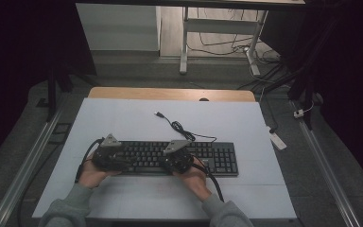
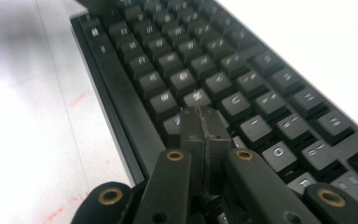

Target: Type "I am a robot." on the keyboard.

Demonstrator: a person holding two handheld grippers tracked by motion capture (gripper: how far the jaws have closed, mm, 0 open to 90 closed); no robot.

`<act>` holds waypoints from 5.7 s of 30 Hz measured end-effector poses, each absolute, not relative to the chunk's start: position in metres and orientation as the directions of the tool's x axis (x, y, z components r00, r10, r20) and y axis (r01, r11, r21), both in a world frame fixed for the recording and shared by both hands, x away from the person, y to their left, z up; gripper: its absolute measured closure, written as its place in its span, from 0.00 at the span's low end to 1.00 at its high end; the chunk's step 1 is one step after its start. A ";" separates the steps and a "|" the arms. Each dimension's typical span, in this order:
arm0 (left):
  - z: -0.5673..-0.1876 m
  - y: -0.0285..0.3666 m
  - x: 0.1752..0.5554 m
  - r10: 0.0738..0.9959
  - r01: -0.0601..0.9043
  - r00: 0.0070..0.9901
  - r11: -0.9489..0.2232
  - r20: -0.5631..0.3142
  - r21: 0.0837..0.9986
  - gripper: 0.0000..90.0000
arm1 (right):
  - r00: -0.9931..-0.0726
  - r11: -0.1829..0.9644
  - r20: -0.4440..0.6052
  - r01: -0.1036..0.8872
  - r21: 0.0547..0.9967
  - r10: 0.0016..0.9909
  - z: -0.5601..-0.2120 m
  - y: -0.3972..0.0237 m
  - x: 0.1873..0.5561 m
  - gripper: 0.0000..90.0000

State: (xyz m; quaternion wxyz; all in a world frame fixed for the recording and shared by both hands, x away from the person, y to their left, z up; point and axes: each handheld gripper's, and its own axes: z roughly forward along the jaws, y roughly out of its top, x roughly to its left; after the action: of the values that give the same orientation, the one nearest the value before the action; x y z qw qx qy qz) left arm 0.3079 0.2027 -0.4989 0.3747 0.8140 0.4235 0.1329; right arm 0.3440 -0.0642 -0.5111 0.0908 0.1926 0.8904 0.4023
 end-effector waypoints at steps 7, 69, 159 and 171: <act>-0.499 0.204 0.308 0.790 0.593 0.605 -0.358 -0.105 0.722 0.31 | -0.899 0.535 0.025 0.282 0.796 0.436 -0.499 -0.081 0.342 0.88; -0.497 0.184 0.302 0.708 0.550 0.693 -0.393 -0.140 0.736 0.91 | -0.768 0.444 -0.021 0.348 0.826 0.640 -0.500 -0.238 0.305 0.62; -0.485 0.199 0.303 0.771 0.555 0.631 -0.372 -0.085 0.745 0.51 | -0.758 0.452 -0.025 0.362 0.815 0.652 -0.505 -0.241 0.309 0.60; -0.498 0.206 0.309 0.782 0.588 0.621 -0.421 -0.051 0.691 0.91 | -0.757 0.453 -0.022 0.367 0.813 0.653 -0.506 -0.242 0.309 0.60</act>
State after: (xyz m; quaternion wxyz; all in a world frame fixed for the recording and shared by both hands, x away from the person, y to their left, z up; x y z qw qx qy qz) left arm 0.3093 0.2056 -0.4980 0.3458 0.8311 0.4121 0.1406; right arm 0.3093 -0.2417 -0.5056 0.1681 0.3050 0.8356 0.4249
